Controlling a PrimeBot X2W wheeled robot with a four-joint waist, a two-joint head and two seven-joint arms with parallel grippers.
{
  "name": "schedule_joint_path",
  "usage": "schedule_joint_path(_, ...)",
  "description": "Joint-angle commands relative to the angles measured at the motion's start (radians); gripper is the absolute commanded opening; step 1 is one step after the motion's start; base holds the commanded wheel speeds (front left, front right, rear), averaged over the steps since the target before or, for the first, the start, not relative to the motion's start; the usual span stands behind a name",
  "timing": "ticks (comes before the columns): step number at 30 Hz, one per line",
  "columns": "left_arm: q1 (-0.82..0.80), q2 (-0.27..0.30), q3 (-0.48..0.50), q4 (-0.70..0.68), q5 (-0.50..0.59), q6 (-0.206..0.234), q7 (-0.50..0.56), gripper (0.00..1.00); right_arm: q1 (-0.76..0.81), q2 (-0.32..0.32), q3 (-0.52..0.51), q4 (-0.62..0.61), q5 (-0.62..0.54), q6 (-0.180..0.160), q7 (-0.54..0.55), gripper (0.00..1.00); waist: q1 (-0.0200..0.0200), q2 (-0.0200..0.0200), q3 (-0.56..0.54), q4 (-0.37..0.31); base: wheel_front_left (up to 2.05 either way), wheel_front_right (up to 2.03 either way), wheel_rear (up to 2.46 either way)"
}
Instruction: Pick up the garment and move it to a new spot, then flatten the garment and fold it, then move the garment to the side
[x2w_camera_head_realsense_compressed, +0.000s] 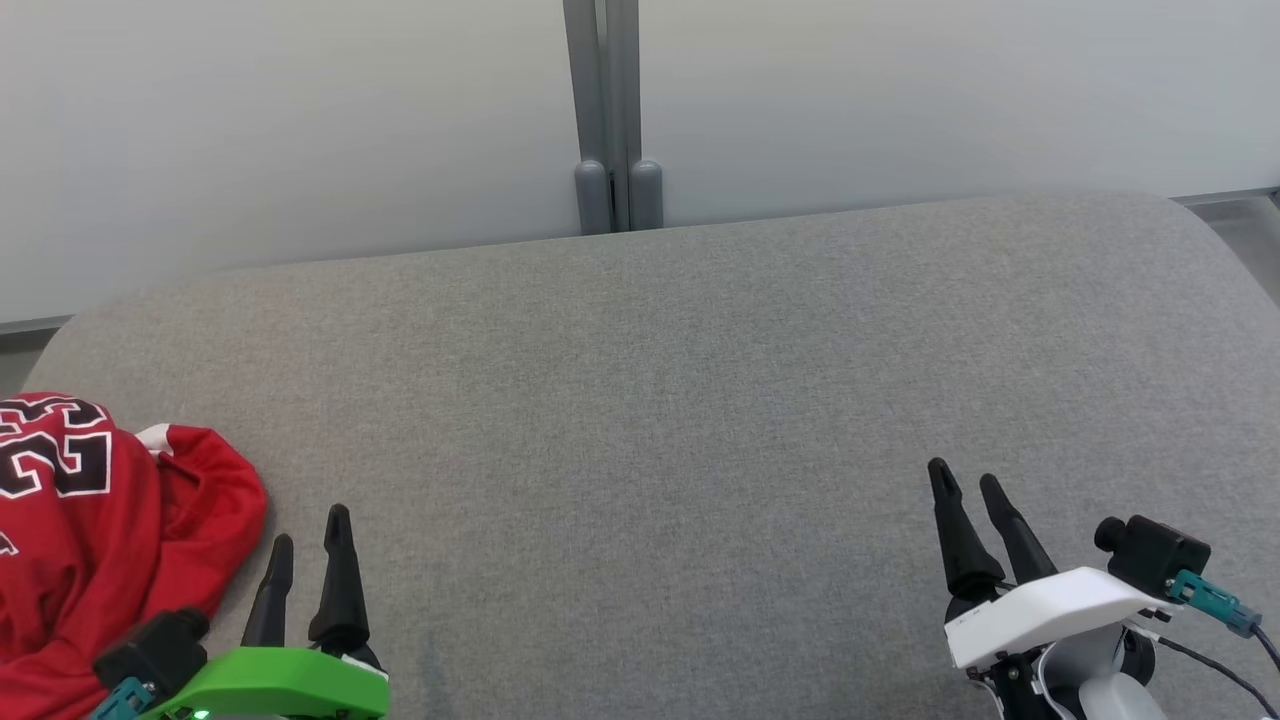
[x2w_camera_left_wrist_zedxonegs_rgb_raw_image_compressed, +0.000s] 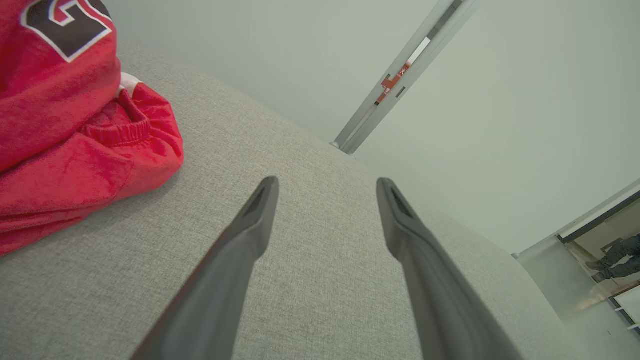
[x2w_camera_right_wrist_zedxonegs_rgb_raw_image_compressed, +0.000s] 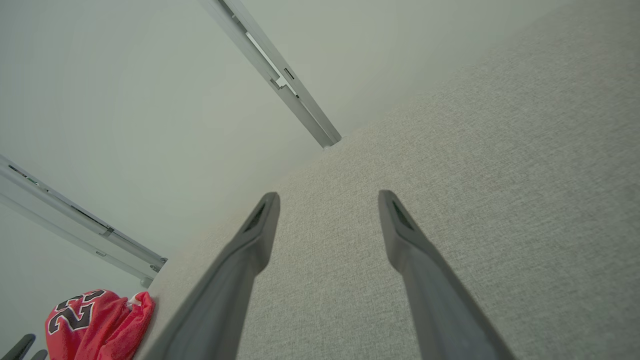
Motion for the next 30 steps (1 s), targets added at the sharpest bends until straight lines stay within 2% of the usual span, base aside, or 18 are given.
schedule_joint_path(1, 0.005, 0.007, -0.001, -0.012, 0.038, 0.004, -0.011, 1.00, -0.001, -0.005, 0.009, -0.013, -0.034, 0.000, -0.013, 1.00, 0.0000, 0.0000, -0.001, -0.002, 0.00, 0.00, 0.00)
schedule_joint_path(30, 0.040, 0.009, -0.017, 0.007, 0.341, 0.001, -0.085, 1.00, 0.005, -0.007, 0.069, -0.033, -0.325, 0.000, -0.087, 1.00, 0.0000, 0.0000, -0.014, -0.010, 0.00, 0.00, 0.00)
